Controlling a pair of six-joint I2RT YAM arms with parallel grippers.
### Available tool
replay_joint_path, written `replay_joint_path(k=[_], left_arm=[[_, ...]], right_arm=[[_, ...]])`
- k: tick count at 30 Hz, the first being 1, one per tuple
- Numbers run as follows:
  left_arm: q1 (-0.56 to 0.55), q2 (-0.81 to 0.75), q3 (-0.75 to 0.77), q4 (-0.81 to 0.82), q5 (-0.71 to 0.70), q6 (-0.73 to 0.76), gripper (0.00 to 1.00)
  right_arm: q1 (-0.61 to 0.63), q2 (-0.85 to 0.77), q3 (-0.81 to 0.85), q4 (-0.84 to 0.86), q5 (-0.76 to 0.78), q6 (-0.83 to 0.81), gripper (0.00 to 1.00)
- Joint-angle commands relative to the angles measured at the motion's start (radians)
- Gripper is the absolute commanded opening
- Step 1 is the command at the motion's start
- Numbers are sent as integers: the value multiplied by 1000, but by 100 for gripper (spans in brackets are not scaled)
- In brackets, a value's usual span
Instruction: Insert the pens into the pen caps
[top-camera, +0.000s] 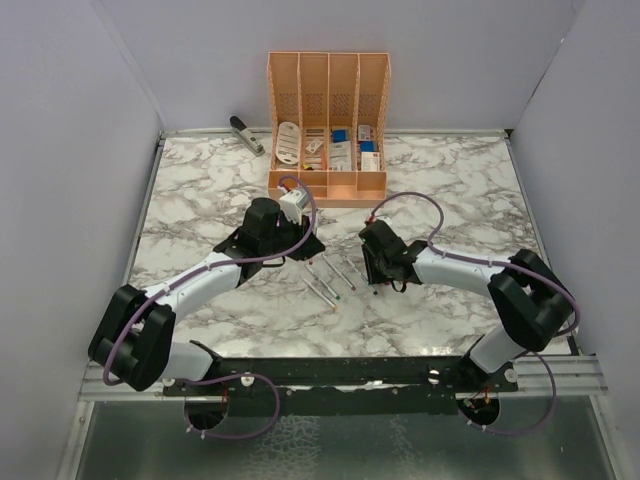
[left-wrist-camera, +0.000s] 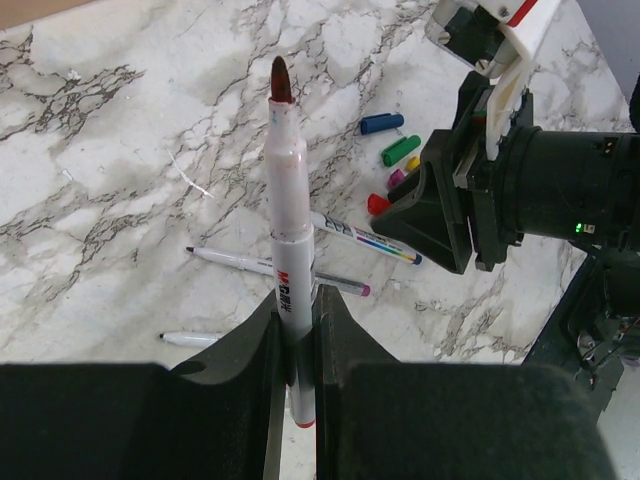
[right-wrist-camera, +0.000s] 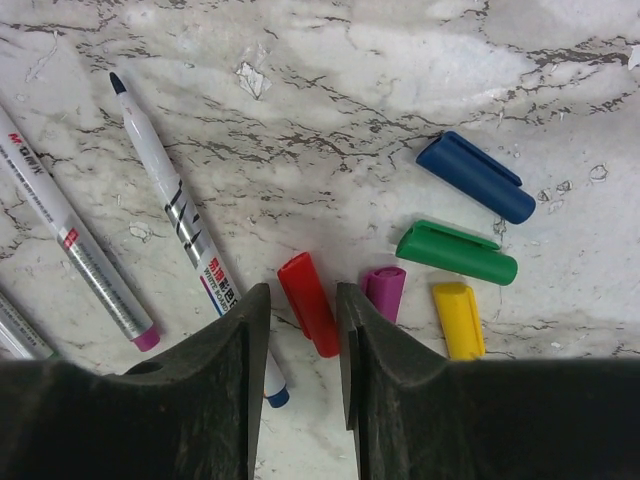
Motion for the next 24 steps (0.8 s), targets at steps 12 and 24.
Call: replay_joint_path(k=[12,24], left_arm=[[-1,29,47,9,17,27,0],[-1,30,54,5,30,44,0]], right_arm=[[6,146,6,-187,22,34,21],[8,152,92,-179,25,38,1]])
